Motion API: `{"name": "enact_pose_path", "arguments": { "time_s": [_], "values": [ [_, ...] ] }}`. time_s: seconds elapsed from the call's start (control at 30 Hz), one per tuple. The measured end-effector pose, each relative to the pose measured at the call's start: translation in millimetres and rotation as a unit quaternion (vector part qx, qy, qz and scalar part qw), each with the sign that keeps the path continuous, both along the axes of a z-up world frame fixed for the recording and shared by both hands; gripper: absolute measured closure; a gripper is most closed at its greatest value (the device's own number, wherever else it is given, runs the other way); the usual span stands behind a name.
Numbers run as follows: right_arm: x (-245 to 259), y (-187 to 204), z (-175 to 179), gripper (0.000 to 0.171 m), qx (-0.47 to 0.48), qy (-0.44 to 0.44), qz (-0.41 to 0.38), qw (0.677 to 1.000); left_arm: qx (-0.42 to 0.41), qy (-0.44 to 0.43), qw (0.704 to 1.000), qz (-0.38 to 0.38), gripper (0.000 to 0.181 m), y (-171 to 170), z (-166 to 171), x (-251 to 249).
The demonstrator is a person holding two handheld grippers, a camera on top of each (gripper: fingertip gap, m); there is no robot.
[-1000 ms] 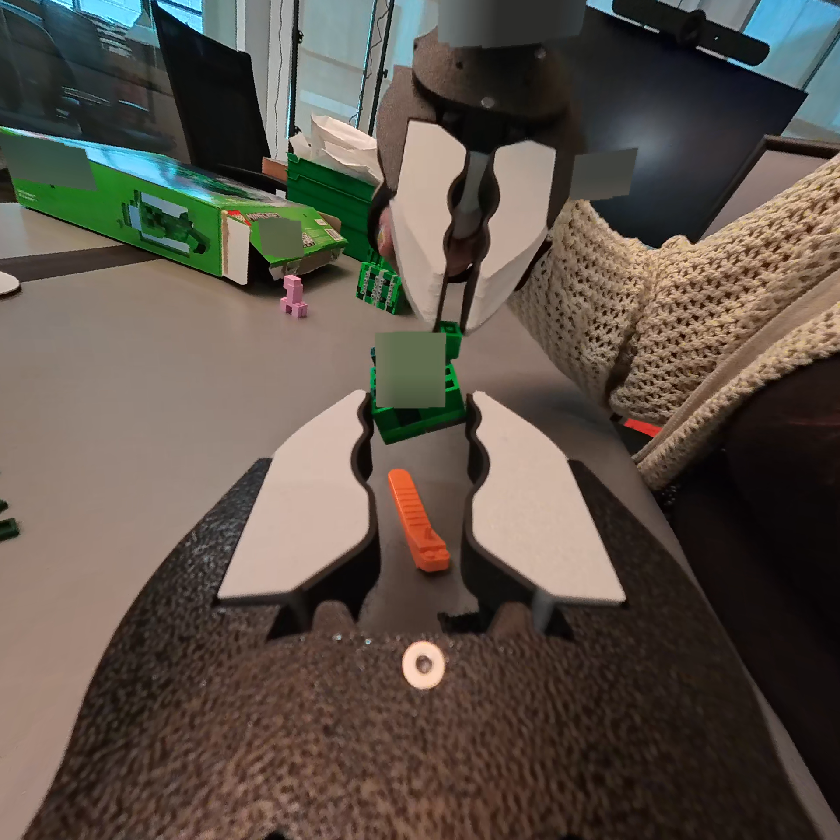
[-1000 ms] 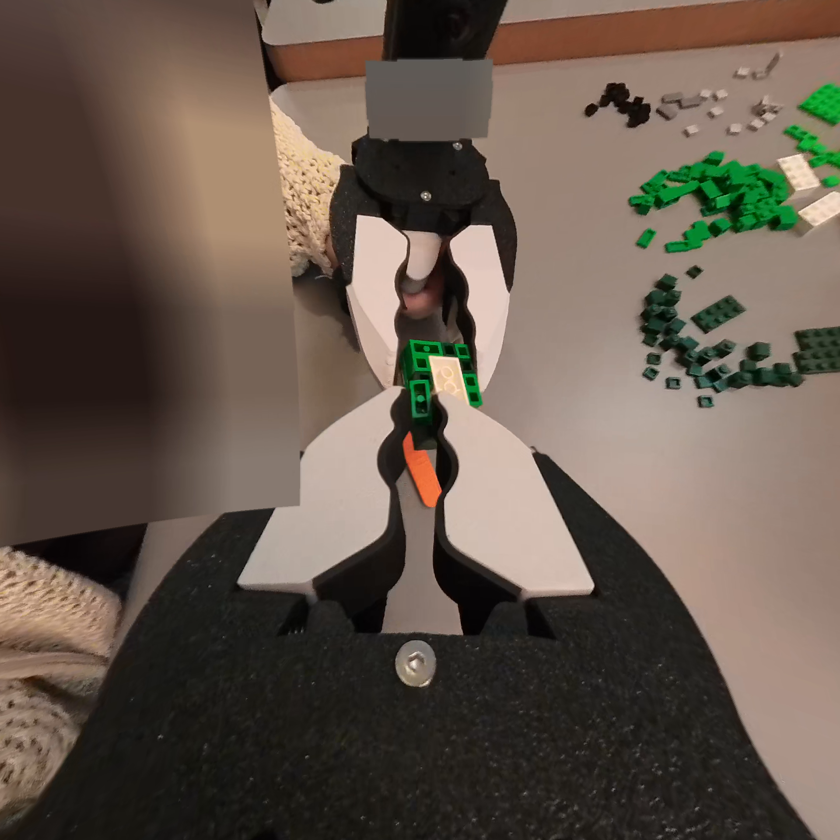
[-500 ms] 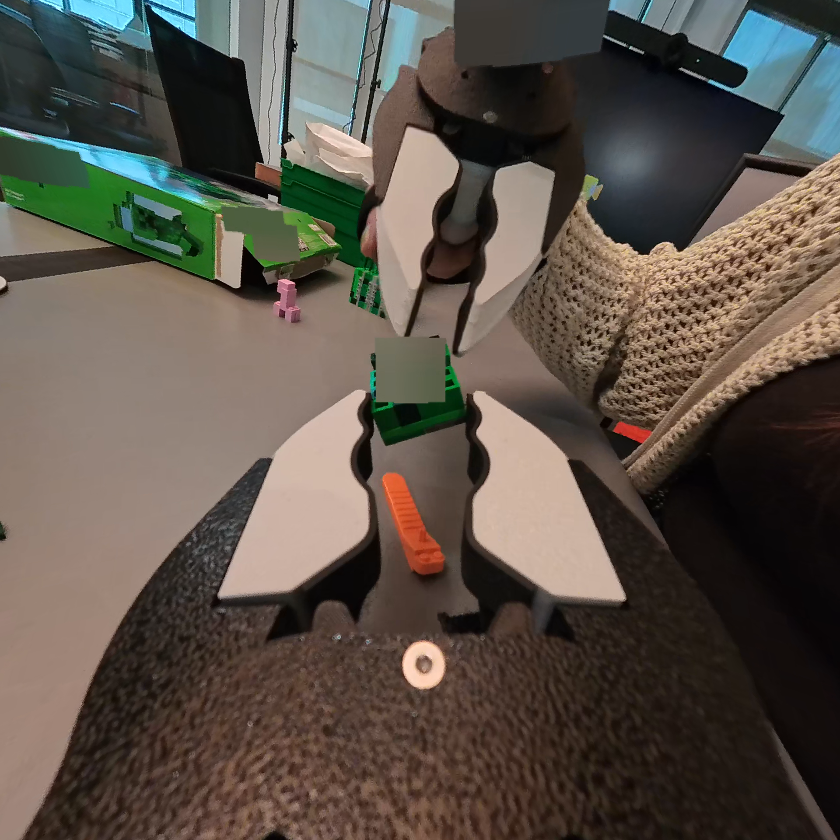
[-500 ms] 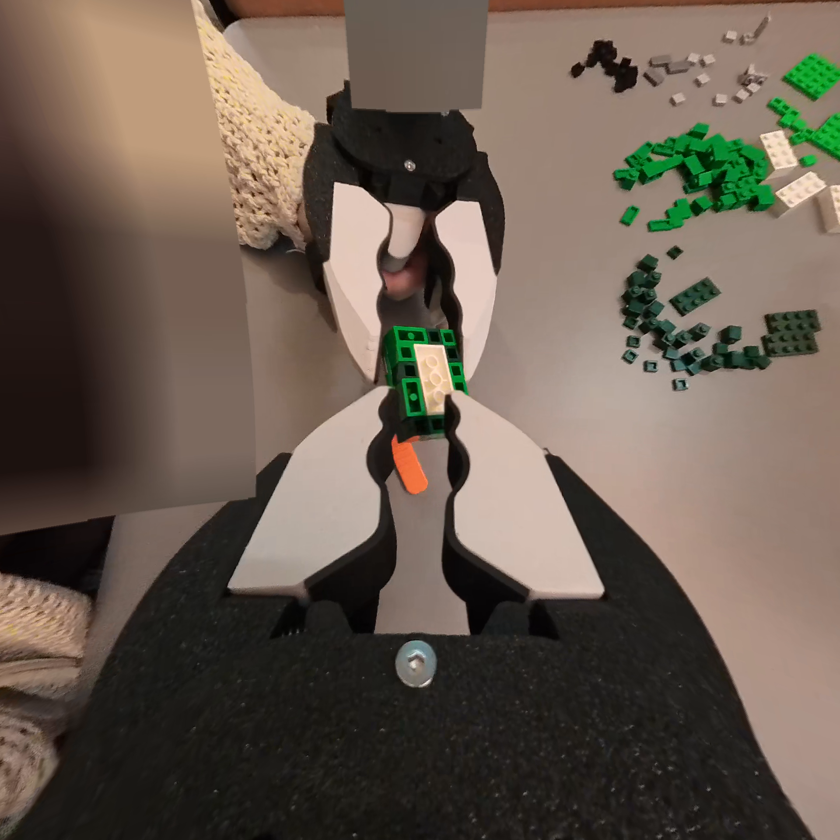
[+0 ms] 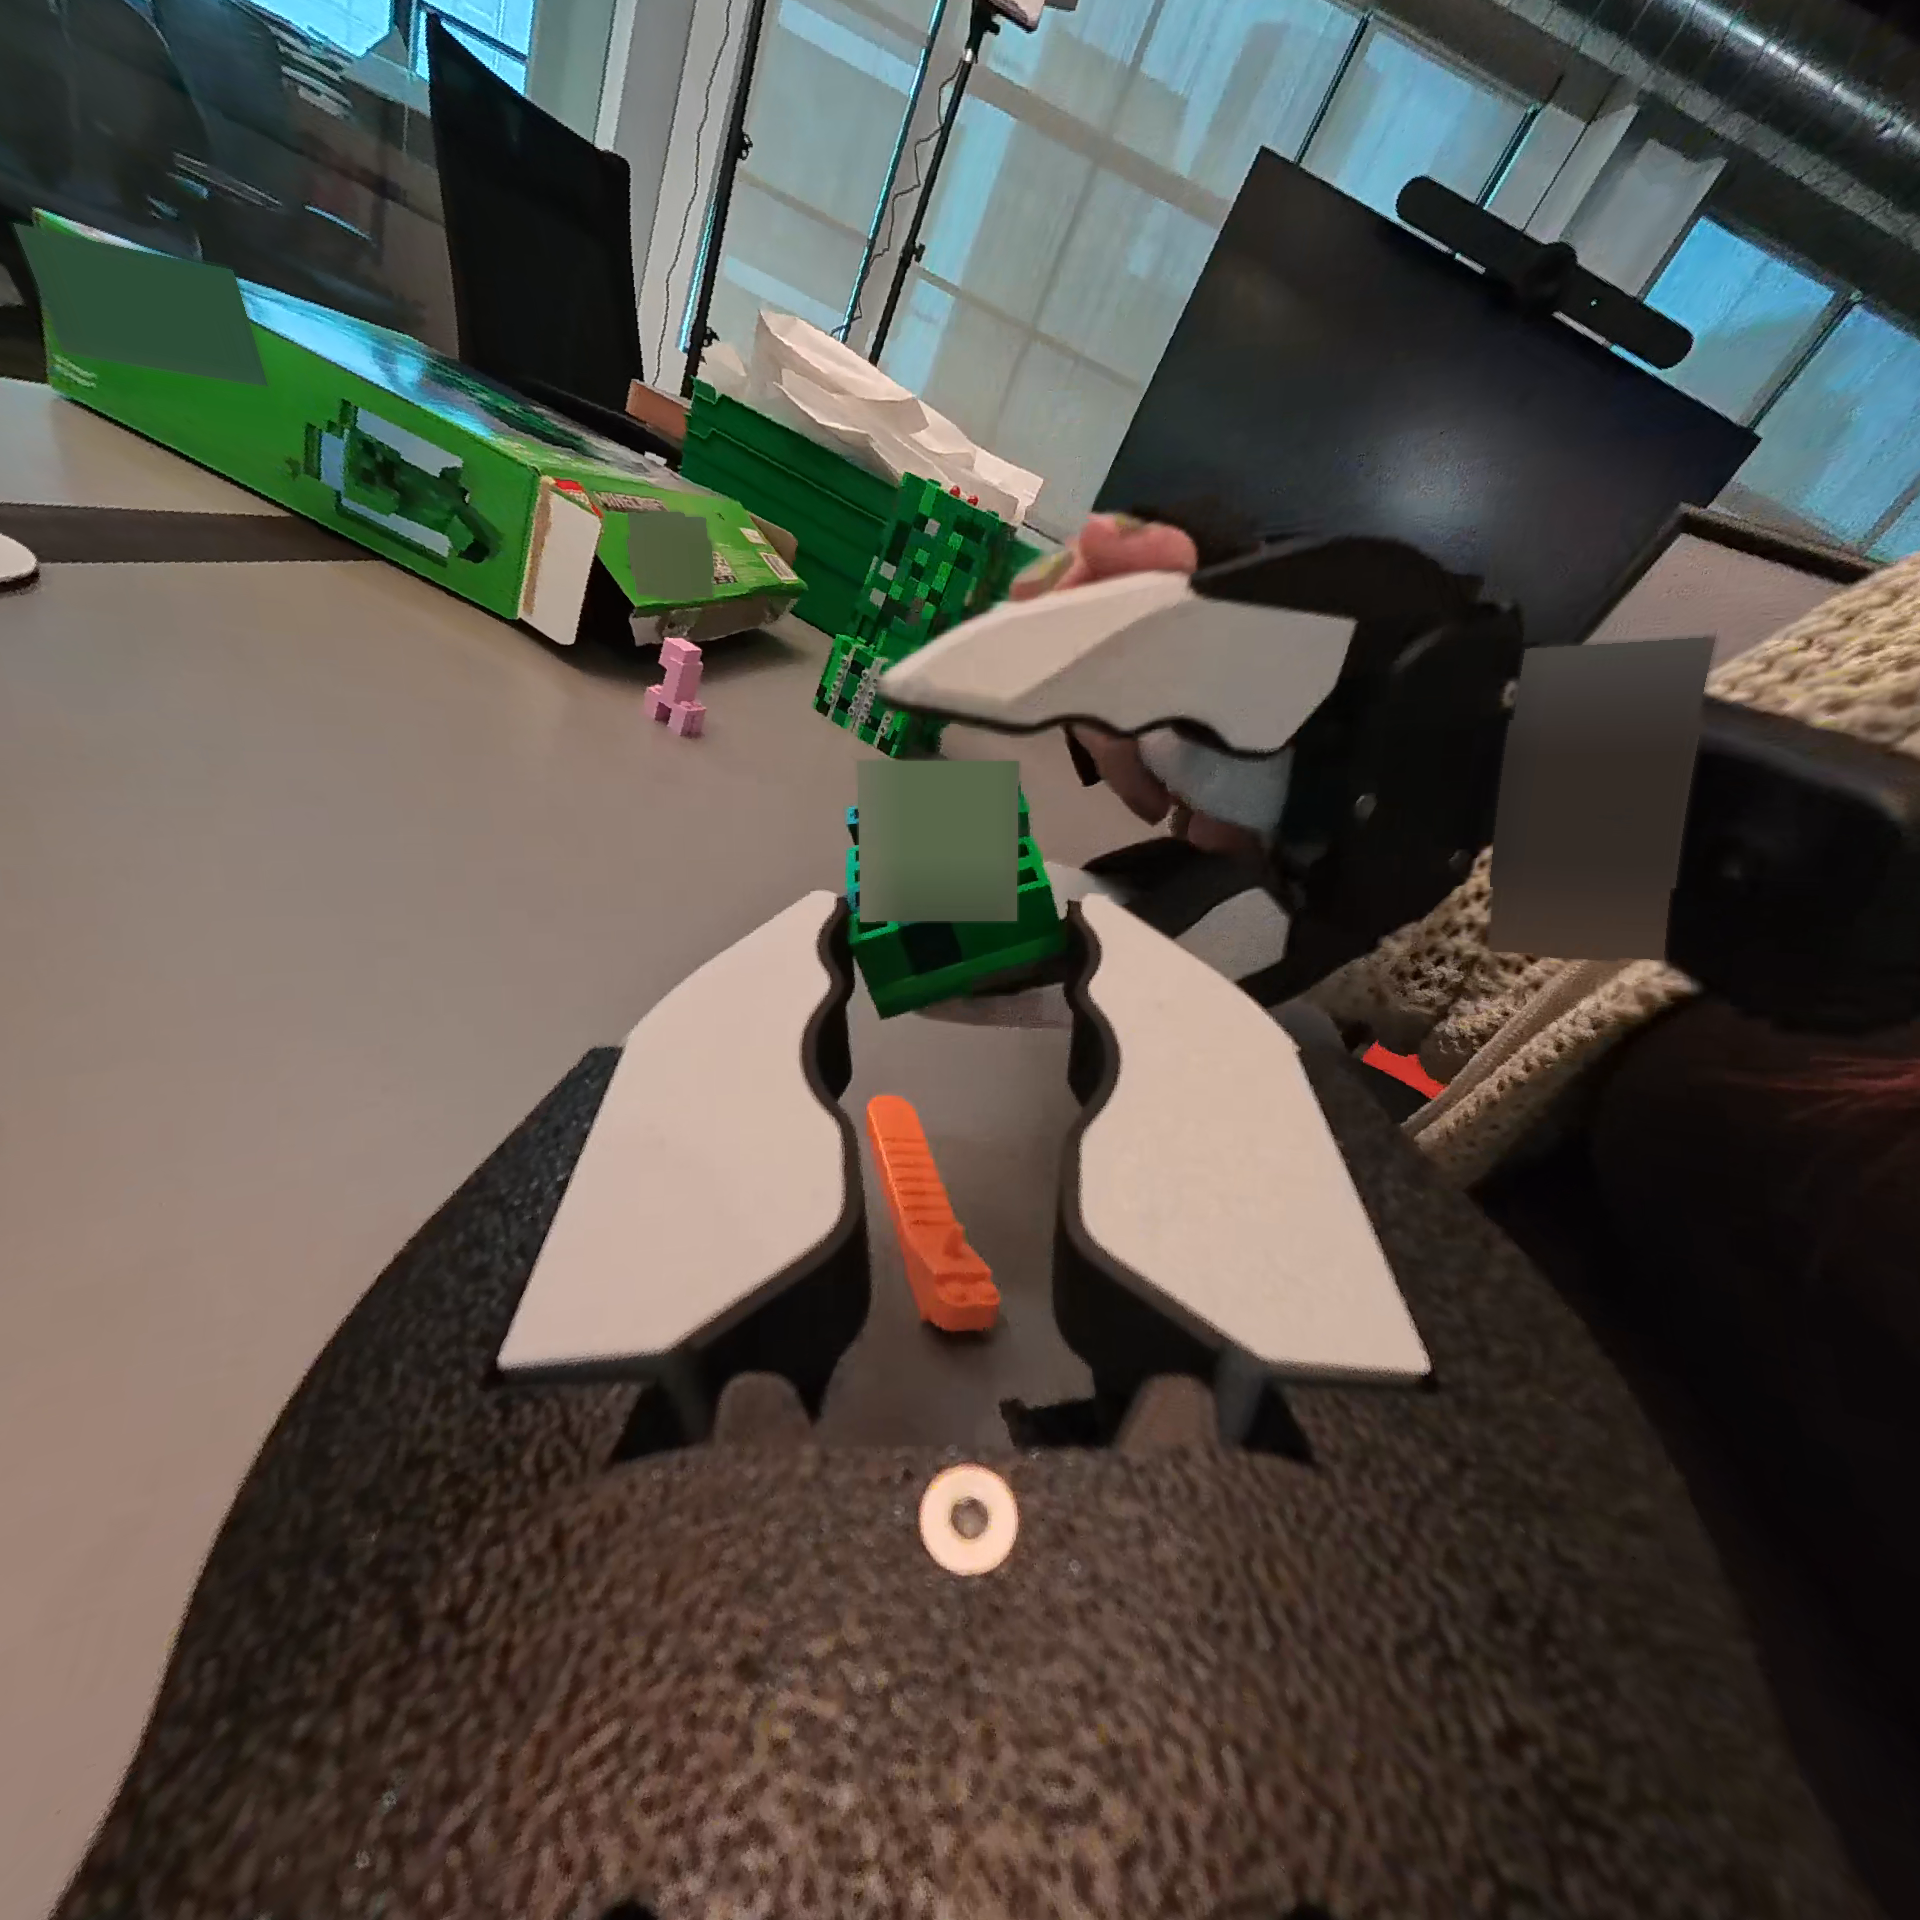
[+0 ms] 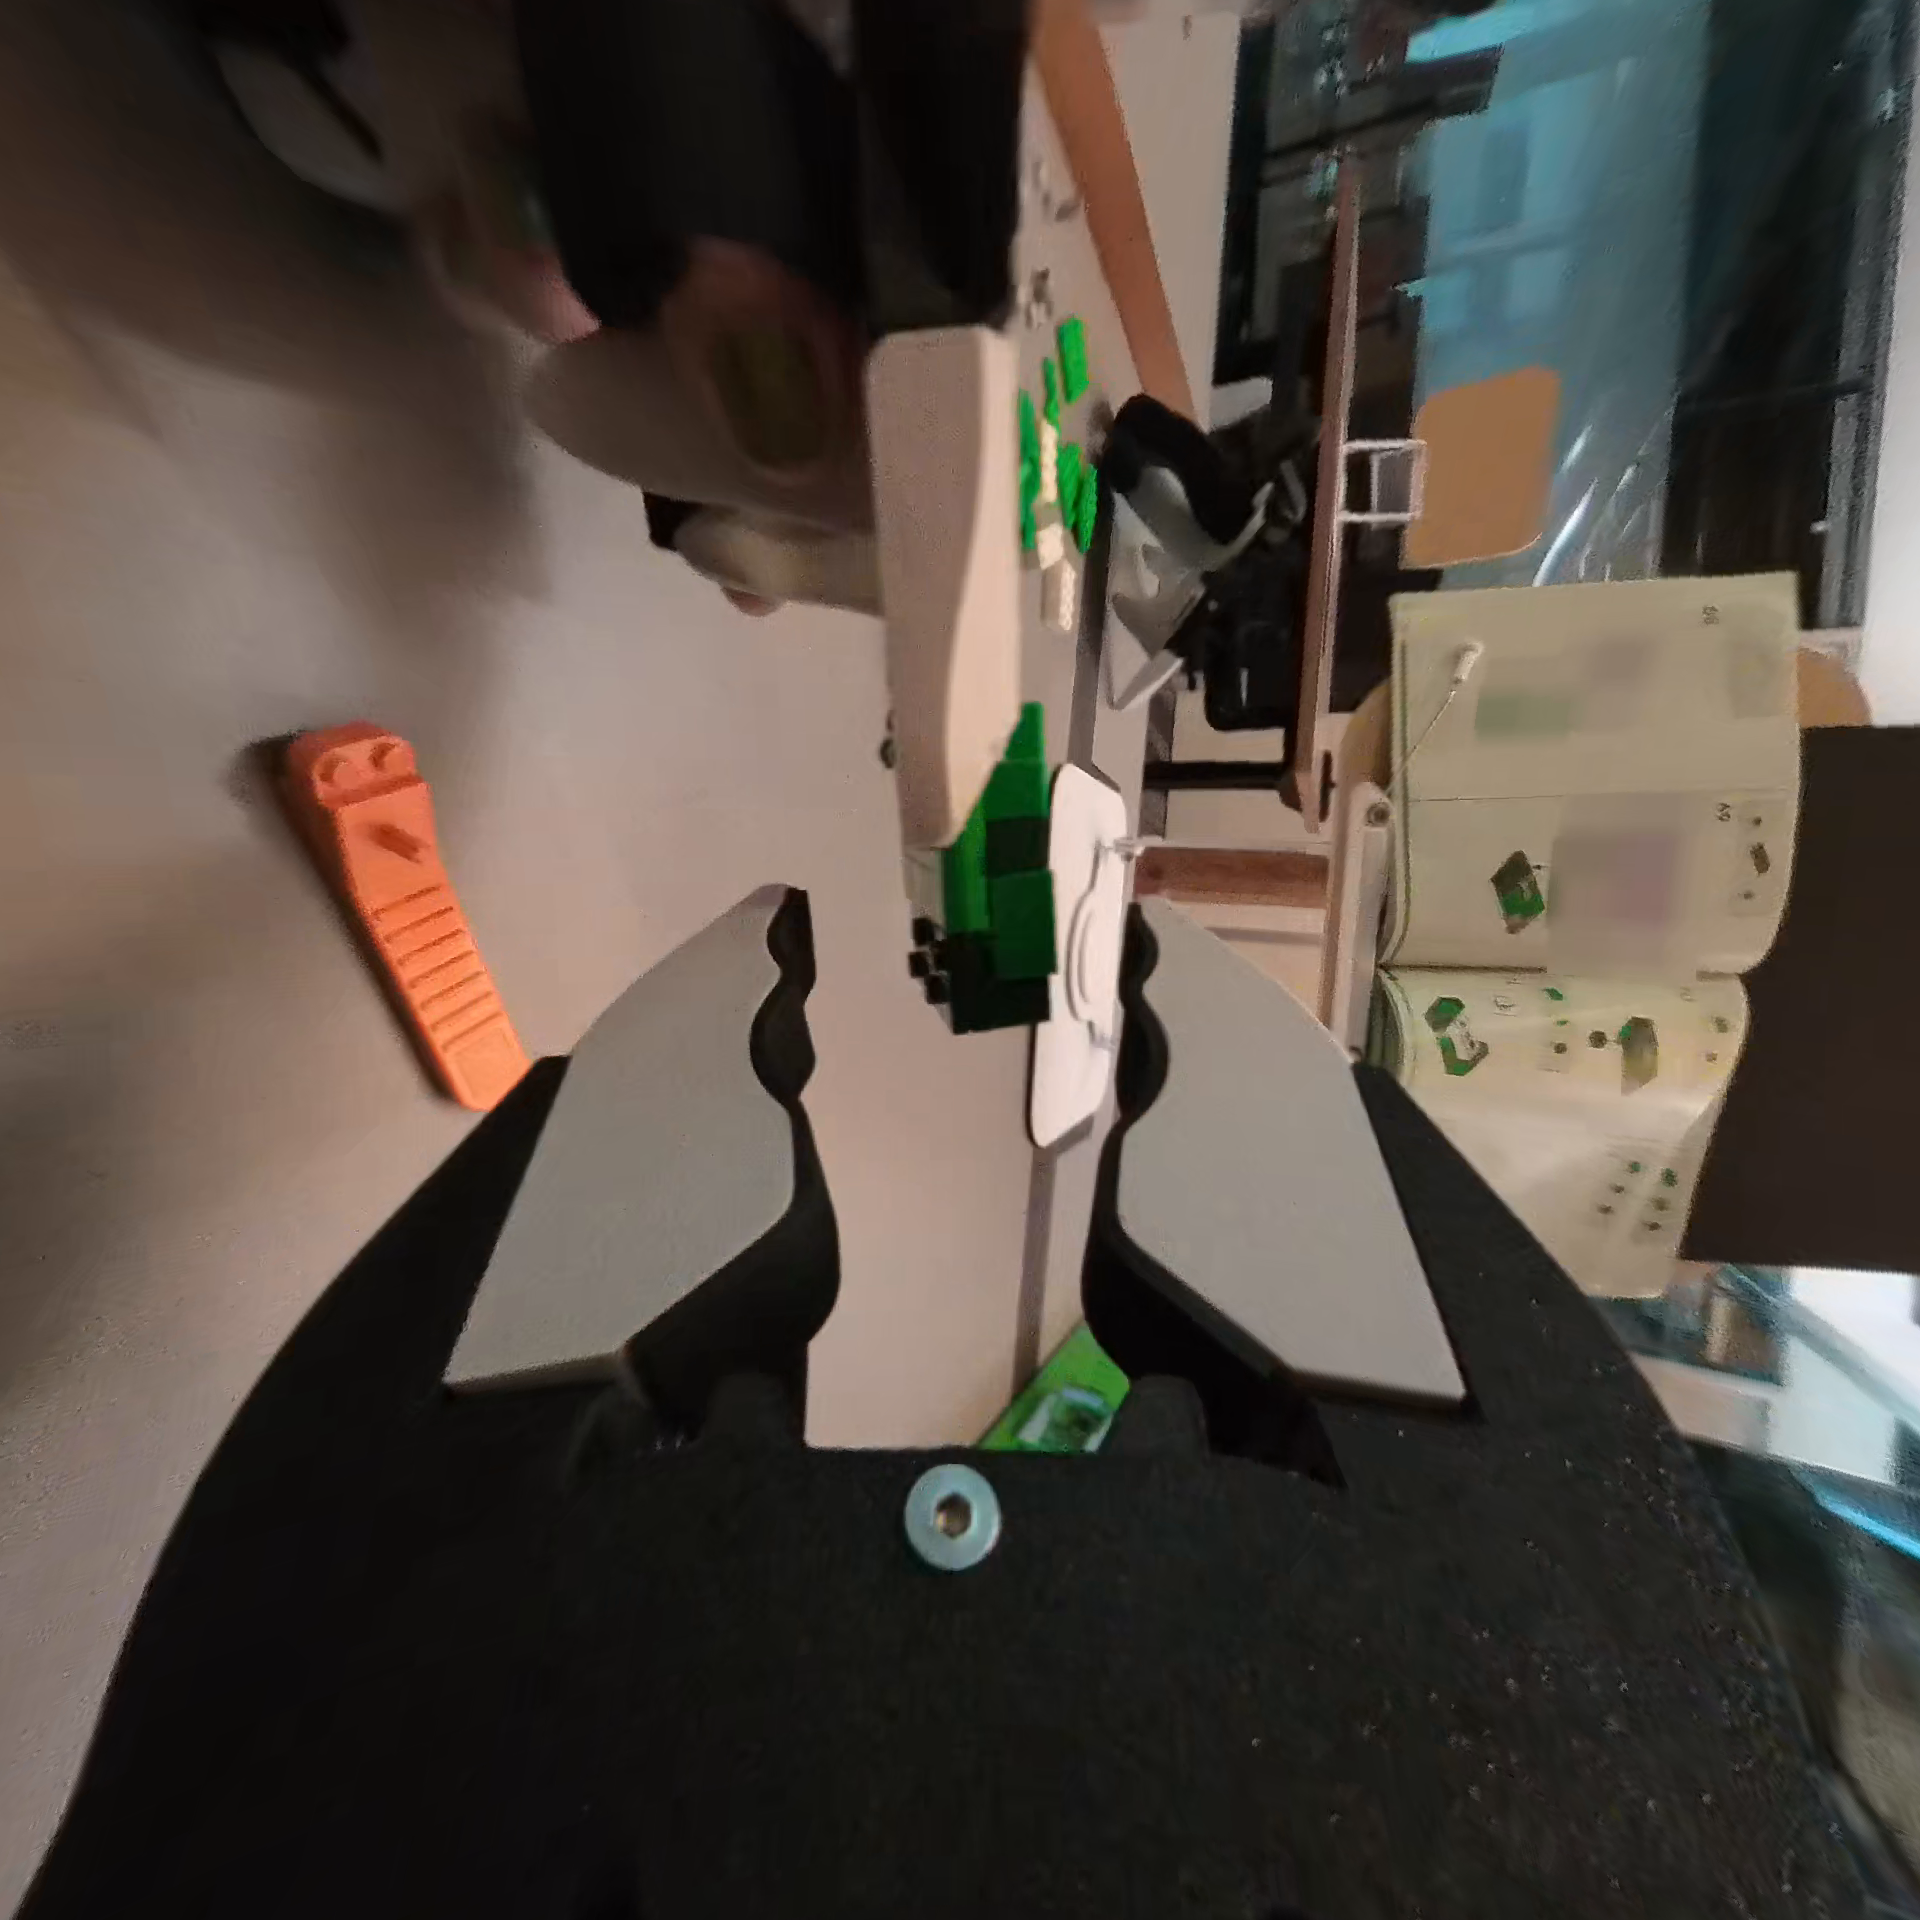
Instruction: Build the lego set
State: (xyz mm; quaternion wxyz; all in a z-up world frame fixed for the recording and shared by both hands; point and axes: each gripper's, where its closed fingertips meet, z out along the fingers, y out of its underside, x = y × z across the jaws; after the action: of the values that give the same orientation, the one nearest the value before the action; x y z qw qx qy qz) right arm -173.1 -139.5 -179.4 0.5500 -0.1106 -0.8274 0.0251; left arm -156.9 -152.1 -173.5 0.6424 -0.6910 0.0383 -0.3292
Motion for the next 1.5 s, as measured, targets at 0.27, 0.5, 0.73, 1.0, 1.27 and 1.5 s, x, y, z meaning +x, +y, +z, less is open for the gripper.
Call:
{"name": "enact_pose_path", "arguments": {
  "time_s": [0.27,0.5,0.73,1.0,1.27,1.5],
  "values": [
    [-10.0,7.5,0.2,0.123,0.098,0.022,-0.021,0.995,-0.001,0.0,1.0,-0.002,0.143,0.0,-0.3,0.6],
    [-13.1,11.4,-3.5,0.131,0.124,0.014,-0.033,0.992,-0.002,0.0,1.0,-0.003,0.143,0.1,-0.6,0.7],
    [-15.4,11.9,-2.0,0.131,0.133,0.016,-0.035,0.99,-0.003,-0.001,1.0,-0.005,0.143,0.0,-0.8,1.0],
    [-15.4,12.9,-2.8,0.135,0.136,0.012,-0.038,0.99,-0.003,-0.001,1.0,-0.008,0.143,-0.1,-1.0,2.1],
    [-17.1,15.1,-1.3,0.123,0.123,0.002,-0.045,0.991,-0.003,-0.001,1.0,-0.009,0.143,-0.1,-0.9,2.4],
    [-17.1,15.5,-7.0,0.132,0.141,-0.003,-0.042,0.989,-0.003,-0.002,1.0,-0.013,0.143,-0.3,-0.7,4.0]
  ]
}}
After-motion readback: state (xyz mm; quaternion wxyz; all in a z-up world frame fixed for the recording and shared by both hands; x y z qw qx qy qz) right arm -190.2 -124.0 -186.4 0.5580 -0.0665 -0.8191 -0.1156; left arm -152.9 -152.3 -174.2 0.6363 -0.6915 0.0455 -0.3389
